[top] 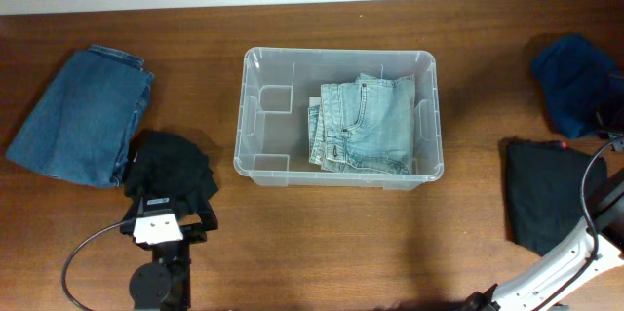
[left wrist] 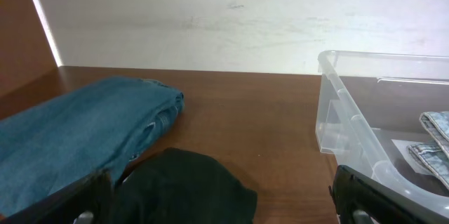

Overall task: Pack container
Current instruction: 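Lower the right gripper onto the teal shirt and grasp it, then lift the teal shirt and carry it over the bin's left side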

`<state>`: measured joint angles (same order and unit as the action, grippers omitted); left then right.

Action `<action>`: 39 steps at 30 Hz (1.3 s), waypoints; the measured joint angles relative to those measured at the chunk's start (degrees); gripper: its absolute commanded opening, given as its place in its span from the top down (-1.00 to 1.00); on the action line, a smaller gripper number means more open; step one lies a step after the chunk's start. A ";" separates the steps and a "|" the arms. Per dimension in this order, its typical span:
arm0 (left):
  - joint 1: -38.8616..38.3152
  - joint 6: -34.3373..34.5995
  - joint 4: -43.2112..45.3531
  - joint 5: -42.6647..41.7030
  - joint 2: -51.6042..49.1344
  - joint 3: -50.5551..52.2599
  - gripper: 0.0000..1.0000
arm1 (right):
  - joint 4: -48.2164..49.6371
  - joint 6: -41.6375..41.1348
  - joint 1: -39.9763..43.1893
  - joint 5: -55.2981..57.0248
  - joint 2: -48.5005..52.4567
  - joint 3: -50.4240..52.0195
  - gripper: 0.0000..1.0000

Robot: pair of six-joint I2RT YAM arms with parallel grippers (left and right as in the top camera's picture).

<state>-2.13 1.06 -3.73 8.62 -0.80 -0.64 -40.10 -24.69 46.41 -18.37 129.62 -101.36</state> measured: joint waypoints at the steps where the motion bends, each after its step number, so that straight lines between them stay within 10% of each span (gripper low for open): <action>1: 0.00 0.00 0.00 0.00 0.00 0.00 -0.99 | -0.04 0.00 0.00 0.02 0.00 0.00 0.92; 39: 0.00 0.00 0.00 0.00 0.00 0.00 -0.99 | 2.97 20.41 -17.29 -17.53 -18.36 -2.36 0.92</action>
<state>-2.13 1.06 -3.73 8.62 -0.80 -0.64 -37.12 -4.27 29.12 -35.90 111.26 -103.72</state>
